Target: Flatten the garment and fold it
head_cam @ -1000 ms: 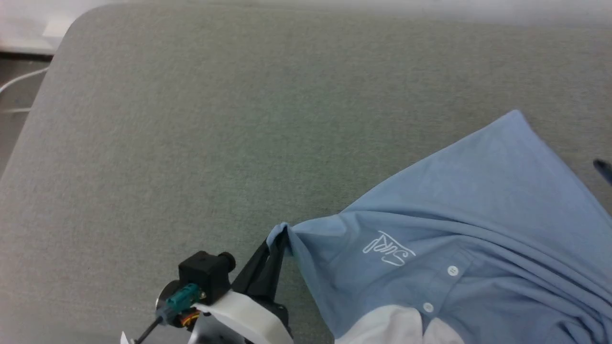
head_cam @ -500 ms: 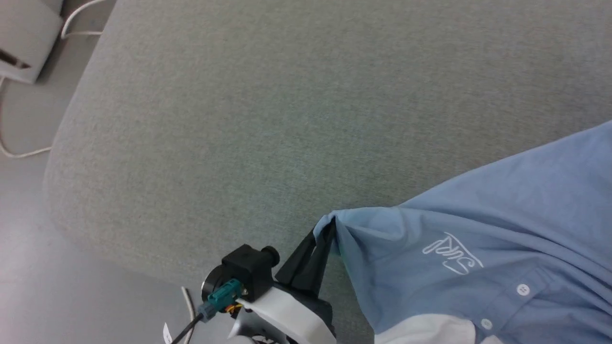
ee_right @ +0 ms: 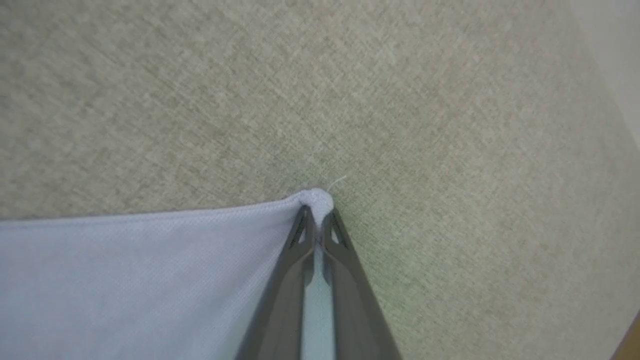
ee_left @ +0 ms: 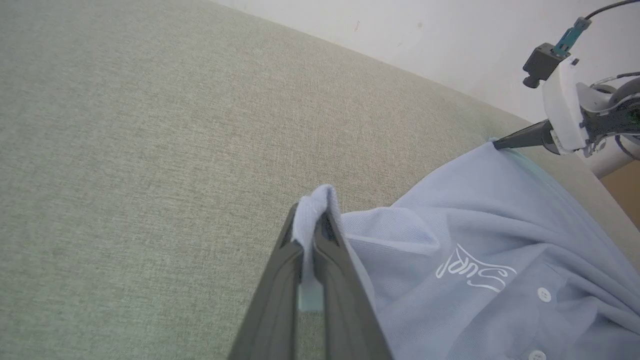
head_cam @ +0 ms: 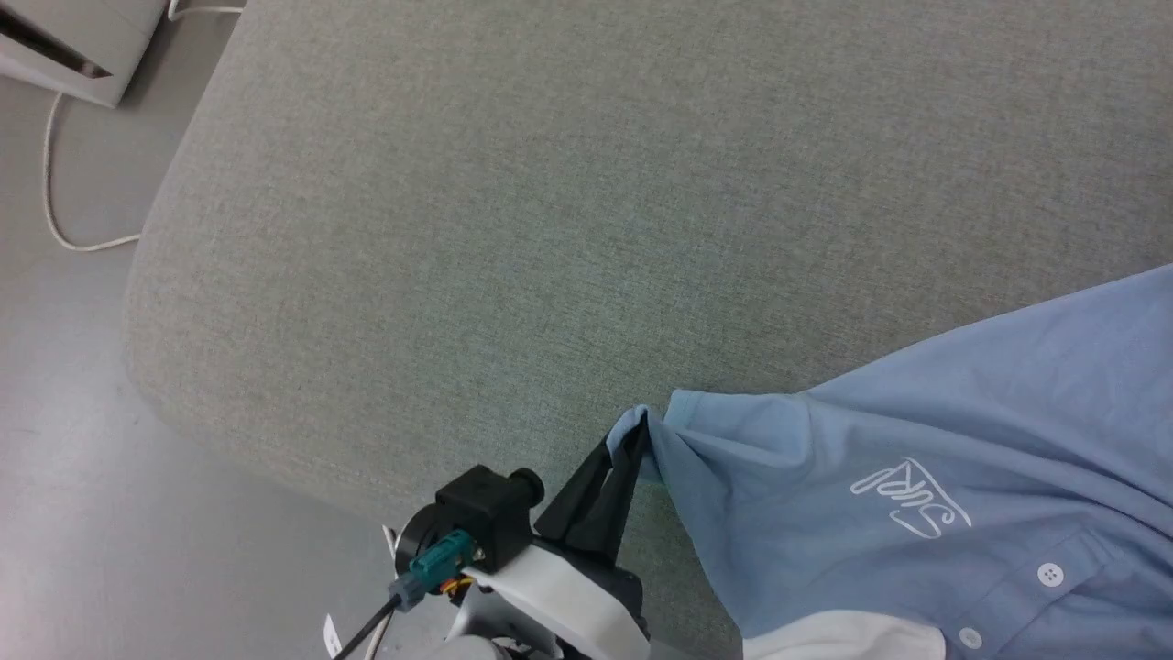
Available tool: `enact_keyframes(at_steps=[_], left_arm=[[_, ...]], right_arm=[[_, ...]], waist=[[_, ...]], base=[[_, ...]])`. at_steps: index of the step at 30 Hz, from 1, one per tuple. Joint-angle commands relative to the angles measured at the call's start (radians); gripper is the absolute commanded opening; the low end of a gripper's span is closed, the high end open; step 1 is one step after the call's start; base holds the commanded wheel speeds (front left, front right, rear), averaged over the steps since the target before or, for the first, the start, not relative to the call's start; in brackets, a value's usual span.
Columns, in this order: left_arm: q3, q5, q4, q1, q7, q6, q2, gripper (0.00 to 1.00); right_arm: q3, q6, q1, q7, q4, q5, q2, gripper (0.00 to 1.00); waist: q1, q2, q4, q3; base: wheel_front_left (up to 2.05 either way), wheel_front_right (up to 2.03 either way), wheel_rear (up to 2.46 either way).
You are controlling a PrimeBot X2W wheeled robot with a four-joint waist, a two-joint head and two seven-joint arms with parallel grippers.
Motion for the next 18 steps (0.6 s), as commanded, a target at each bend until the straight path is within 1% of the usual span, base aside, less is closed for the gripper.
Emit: enact_keyframes(at_steps=[1,6,12,18], left_arm=[[0.006,0.006,0.003,-0.016,-0.009,-0.009,0.003,0.0],[0.036,0.007,0.001,-0.02,-0.011,0.001,0.038,0.0],[0.089,0.021,-0.046,-0.031,-0.001,0.022,0.118,0.0],[0.158,0.035,-0.136,-0.061,0.018,0.044,0.206,0.0]], right_arm=[[0.037,-0.001,0.052,-0.005,0.05,0.002,0.025,0.0],[0.026,-0.001,-0.001,-0.13,0.063,0.001,0.048,0.0],[0.005,-0.001,-0.06,-0.286,0.059,0.015,0.071,0.0],[0.014,-0.001,-0.099,-0.418,-0.018,0.016,0.044,0.0]], waist=[[0.0002,0.0001,-0.017,-0.02],[0.0002,0.0001,-0.071,-0.085],[0.0002,0.0001,-0.161,-0.19],[0.0002,0.0001,-0.256,-0.286]], base=[[0.0,0.0,0.0],[0.0,0.0,0.0],[0.0,0.0,0.0],[0.0,0.0,0.0]])
